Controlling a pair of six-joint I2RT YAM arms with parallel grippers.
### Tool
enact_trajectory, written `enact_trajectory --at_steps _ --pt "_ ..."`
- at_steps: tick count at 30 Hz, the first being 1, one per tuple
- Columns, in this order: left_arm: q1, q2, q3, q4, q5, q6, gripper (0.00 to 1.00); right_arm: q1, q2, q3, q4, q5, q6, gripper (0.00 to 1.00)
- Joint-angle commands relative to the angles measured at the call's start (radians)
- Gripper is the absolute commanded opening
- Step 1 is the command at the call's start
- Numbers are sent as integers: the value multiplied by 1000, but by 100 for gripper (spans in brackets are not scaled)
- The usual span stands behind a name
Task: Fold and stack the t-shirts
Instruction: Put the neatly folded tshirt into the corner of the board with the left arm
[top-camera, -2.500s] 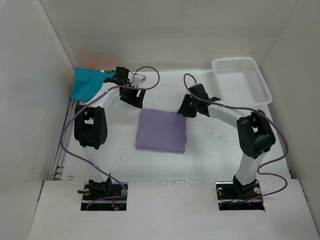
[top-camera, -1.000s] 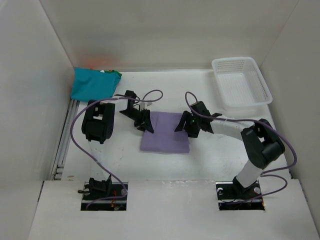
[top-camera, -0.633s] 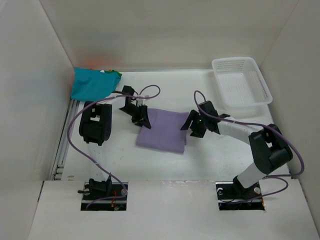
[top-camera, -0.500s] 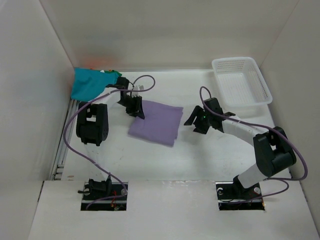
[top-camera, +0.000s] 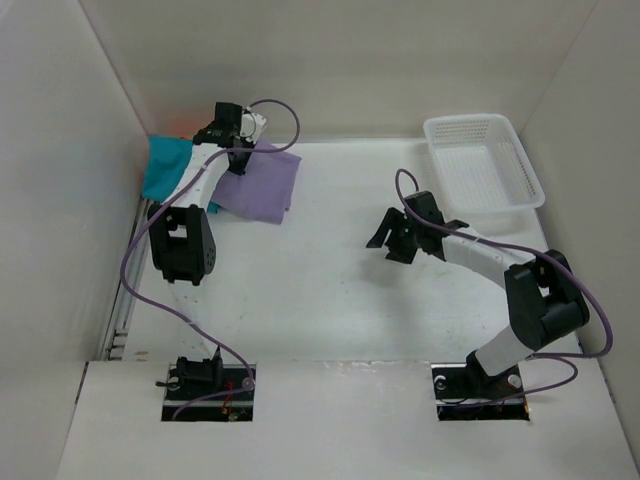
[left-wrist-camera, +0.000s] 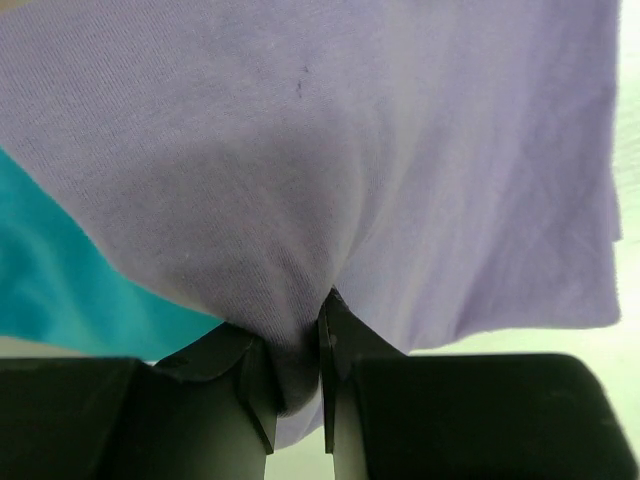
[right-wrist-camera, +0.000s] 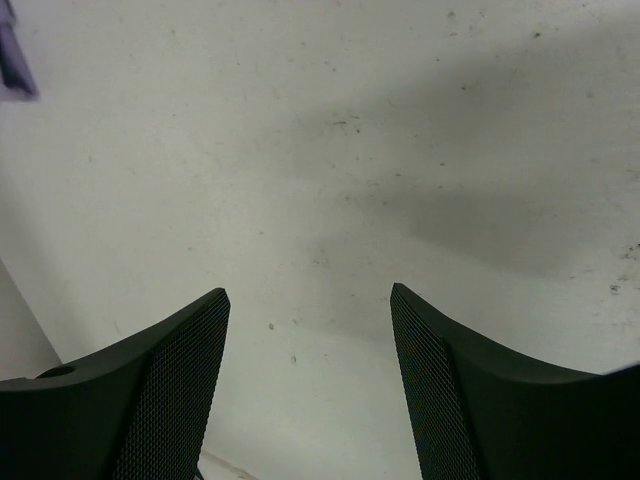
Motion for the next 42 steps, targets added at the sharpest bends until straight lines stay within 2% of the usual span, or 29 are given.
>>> enact_trajectory --at_steps 1,7,12,20,26,34,42 --pt "-8 6 91 42 -135 110 0 -10 -43 -32 12 22 -16 71" --pt "15 9 179 37 -181 165 0 -29 -103 -100 17 34 -18 71" --pt "63 11 261 26 -165 205 0 -48 -130 -141 20 35 -18 71" --pt "225 60 386 -107 18 136 0 -57 -147 -163 17 35 -19 71" --pt "317 169 427 -149 123 130 1 -57 -120 -122 -5 20 -39 71" --pt "373 333 571 -121 70 159 3 -54 -64 -36 -66 17 -77 71" --pt "380 387 611 29 -24 180 4 -28 -18 10 -94 11 -81 71"
